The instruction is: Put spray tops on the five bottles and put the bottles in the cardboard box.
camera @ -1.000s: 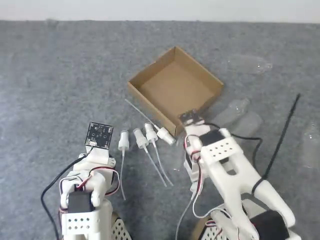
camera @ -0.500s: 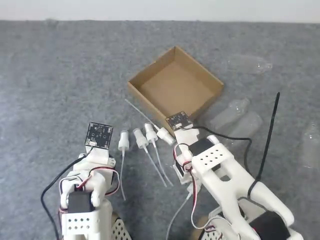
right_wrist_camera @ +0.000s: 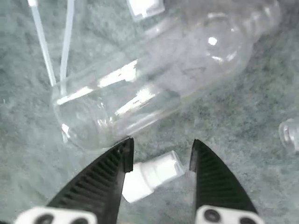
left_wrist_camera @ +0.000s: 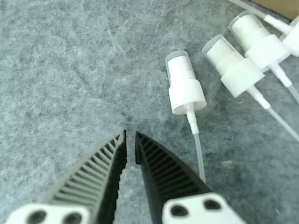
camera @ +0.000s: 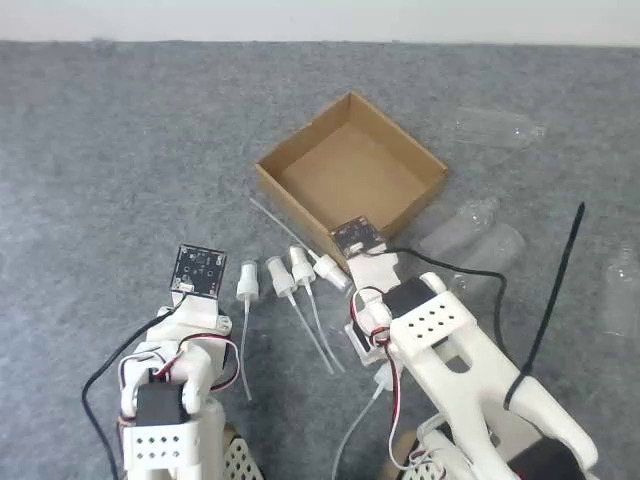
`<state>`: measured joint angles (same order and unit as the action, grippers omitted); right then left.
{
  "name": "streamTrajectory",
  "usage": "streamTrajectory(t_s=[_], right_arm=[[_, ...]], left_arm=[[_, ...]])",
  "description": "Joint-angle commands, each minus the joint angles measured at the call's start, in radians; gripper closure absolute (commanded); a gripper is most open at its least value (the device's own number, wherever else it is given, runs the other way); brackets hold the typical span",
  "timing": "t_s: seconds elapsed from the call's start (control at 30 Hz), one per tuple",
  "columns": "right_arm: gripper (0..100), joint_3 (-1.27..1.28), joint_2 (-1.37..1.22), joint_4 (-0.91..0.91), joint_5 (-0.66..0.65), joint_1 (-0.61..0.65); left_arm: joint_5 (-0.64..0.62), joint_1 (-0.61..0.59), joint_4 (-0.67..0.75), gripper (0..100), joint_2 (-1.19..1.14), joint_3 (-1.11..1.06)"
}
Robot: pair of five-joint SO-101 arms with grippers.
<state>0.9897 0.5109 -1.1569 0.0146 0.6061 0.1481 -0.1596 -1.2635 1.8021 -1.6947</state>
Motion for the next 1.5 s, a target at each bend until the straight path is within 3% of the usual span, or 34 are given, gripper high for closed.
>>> streamTrajectory(t_s=[0.0,0.3,0.63,0.97,1.23,1.47], right_arm=[[81.8,-0.006,0.050,-0.076,-0.215,0.008],[81.7,-0.006,0.050,-0.242,-0.540,0.008],[81.7,-0.005,0.038,-0.255,-0.644,0.012],[80.0,0.005,0.038,-0.252,-0.658,0.015],[56.0,0.002,0.047,-0.255,-0.652,0.016],[58.9,-0.072,0.048,-0.317,-0.575,0.018]], left_arm=[[0.009,-0.005,0.000,97,0.020,0.010],[0.009,-0.005,0.000,97,0.020,0.010],[0.009,-0.005,0.000,97,0.020,0.010],[0.009,-0.005,0.000,97,0.020,0.010],[0.009,-0.005,0.000,97,0.020,0.010],[0.009,-0.005,0.000,97,0.020,0.010]])
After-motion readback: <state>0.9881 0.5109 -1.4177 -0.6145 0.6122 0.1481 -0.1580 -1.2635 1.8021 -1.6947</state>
